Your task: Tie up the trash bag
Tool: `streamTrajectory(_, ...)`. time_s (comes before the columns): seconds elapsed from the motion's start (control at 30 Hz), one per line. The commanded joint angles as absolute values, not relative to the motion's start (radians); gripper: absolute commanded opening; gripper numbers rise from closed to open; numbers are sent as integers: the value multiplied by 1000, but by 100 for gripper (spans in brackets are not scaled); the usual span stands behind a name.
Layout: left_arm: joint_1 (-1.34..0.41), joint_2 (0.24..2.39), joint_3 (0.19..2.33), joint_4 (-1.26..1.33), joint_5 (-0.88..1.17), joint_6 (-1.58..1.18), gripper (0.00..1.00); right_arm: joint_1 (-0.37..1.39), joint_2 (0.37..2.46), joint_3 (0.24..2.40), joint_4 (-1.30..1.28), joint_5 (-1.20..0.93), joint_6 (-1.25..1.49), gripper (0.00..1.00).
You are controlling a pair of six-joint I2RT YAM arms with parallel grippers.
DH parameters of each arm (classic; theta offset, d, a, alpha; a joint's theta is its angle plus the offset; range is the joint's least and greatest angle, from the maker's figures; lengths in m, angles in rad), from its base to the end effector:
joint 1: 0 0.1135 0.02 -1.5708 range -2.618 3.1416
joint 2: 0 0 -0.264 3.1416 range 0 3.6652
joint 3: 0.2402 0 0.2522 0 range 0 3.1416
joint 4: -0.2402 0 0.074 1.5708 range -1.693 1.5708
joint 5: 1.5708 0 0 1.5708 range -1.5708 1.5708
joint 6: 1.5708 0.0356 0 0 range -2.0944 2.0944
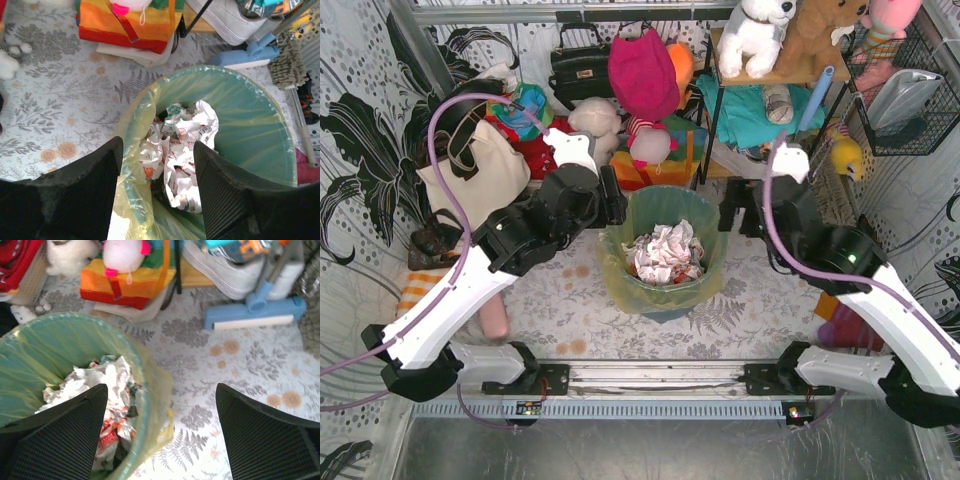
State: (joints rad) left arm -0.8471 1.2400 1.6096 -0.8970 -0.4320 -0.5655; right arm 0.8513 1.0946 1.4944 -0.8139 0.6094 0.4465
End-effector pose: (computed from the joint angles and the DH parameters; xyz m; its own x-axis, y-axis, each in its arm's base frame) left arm 0.1654 -0.1646 0.4541 -0.5177 -0.1490 -0.8425 0.1937 0.9387 -0.2851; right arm 0.1443 0.1338 0.4572 -0.3564 0.1306 -0.9252 -0.1303 0.9736 0.1876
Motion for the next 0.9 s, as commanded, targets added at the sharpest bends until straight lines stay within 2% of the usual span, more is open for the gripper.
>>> streamTrajectory(0.0, -835, 1251, 1602, -821, -531, -513, 67, 845, 988, 1393, -935, 710, 590, 86)
streamTrajectory(0.3, -778, 1257, 1521, -822, -482, -496, 62, 845, 802, 1105, -1040, 614, 878, 82)
streamTrajectory(0.43, -776, 1256, 1478, -802, -444, -504, 62, 845, 711, 909, -920, 478, 964, 80)
streamTrajectory(0.53, -775, 1251, 1465, -803, -440, -505, 62, 844, 658, 786, -800, 378, 986, 73)
streamTrajectory(0.63, -770, 1244, 1451, -795, -429, -505, 62, 814, 676, 728, -734, 313, 973, 70)
streamTrajectory(0.87, -767, 1243, 1450, -797, -416, -508, 62, 623, 759, 639, -538, 38, 891, 66)
